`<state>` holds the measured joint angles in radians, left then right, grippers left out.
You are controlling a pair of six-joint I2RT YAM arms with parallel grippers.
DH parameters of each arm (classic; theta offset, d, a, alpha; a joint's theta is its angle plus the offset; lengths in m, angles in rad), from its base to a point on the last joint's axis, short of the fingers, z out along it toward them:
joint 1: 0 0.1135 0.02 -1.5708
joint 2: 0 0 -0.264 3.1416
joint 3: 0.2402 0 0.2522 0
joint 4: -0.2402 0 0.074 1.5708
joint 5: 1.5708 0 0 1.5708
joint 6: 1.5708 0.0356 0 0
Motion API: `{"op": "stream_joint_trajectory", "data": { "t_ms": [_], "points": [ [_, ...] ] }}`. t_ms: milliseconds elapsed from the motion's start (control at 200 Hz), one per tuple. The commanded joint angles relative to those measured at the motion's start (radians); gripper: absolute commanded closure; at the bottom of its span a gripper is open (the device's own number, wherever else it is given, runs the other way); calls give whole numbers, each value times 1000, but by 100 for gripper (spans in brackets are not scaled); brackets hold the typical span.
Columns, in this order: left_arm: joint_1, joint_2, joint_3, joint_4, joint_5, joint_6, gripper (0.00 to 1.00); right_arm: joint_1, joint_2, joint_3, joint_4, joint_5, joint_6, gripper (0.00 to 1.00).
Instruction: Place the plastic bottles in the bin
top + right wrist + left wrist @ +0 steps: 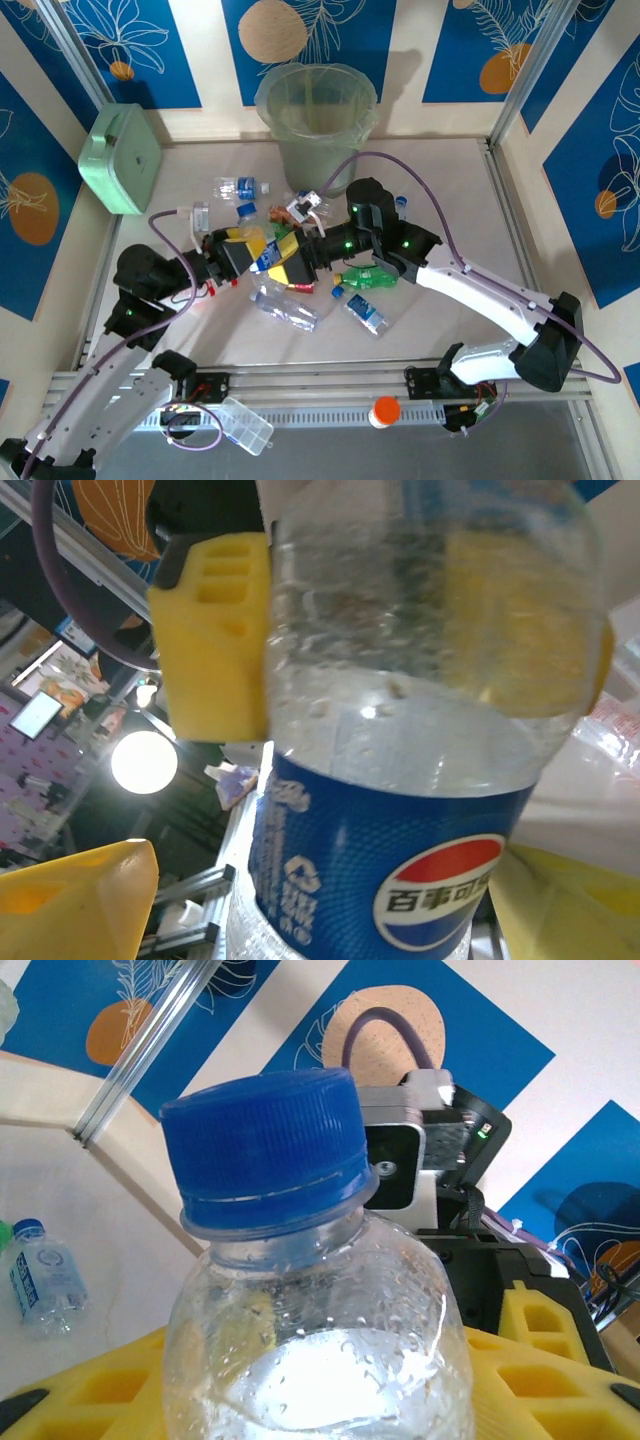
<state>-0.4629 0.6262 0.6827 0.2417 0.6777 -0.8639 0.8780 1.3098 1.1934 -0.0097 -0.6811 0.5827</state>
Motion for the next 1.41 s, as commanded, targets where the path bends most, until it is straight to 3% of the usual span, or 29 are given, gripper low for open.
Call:
{"op": "stream_joint_trajectory", "data": {
  "t_ms": [0,405,545,660,755,870,1065,1190,1260,1400],
  "points": [
    [-6,-20,43,-5,17,40,46,15,14,27,48,-22,50,17],
    [-8,-28,25,13,31,36,43,22,20,17,50,9,60,41],
    [-9,-31,23,16,32,35,41,20,24,15,46,5,66,44],
    [-10,-31,33,1,23,40,31,12,19,16,55,3,78,46],
    [-10,-33,59,-29,3,52,16,4,12,22,49,2,79,47],
    [-9,-46,141,-194,-96,131,0,-12,-3,47,-28,35,30,48],
    [-8,-44,382,-644,-461,332,1,-142,-59,89,-184,164,-63,52],
    [-8,-7,464,-843,-672,399,0,-256,-71,134,-246,315,-106,52],
    [-8,17,467,-893,-713,411,0,-330,-53,161,-238,373,-104,52],
    [-8,46,430,-892,-683,422,1,-442,46,270,-239,469,-135,53]
  ]
}}
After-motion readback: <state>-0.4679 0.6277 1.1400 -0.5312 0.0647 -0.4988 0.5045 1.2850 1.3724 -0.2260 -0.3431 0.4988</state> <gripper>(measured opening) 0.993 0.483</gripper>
